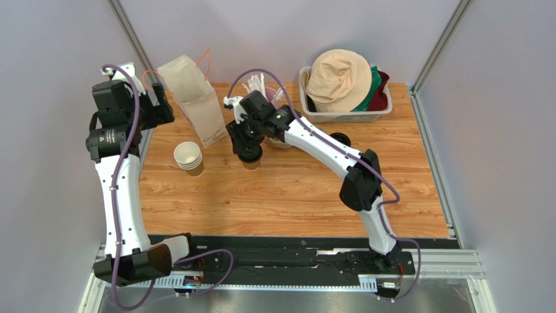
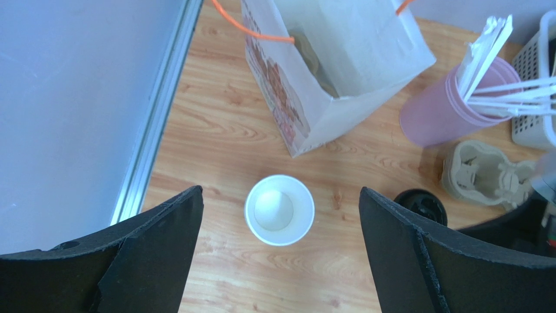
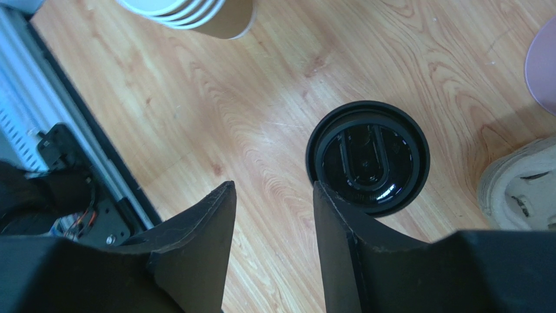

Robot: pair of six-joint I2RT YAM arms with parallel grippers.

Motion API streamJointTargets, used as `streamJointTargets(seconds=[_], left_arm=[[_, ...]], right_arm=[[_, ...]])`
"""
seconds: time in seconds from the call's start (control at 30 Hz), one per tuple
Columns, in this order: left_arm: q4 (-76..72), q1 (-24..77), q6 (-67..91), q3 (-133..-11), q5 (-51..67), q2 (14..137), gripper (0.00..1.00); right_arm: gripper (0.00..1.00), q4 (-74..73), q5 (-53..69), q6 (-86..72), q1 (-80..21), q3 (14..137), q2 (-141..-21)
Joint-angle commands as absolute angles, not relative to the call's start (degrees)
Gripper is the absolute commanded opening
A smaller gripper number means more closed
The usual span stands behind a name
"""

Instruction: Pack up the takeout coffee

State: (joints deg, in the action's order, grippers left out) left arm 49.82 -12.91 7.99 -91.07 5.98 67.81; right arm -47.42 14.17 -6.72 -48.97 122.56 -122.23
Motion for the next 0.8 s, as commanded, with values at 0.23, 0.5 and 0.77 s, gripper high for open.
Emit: streamJointTargets(seconds=[0.23,0.5,0.77], left_arm=[[44.21,-13.53,7.47,-83.23,5.19,59.68,0.97],[43.68,-13.54,7.73,-82.0,5.19,58.97,0.97],[43.42,-13.97,7.91,-81.91,5.45,58.8,0.97]], right_arm=[[0.53,-47.99,-3.51,-13.62,-50.27,131.13,-129.9],[0.43,-46.06,-9.31,-17.93,-52.38,132.63,-132.01],[0.42,-47.02,-12.92,-18.98,-54.14,132.72,-132.19]])
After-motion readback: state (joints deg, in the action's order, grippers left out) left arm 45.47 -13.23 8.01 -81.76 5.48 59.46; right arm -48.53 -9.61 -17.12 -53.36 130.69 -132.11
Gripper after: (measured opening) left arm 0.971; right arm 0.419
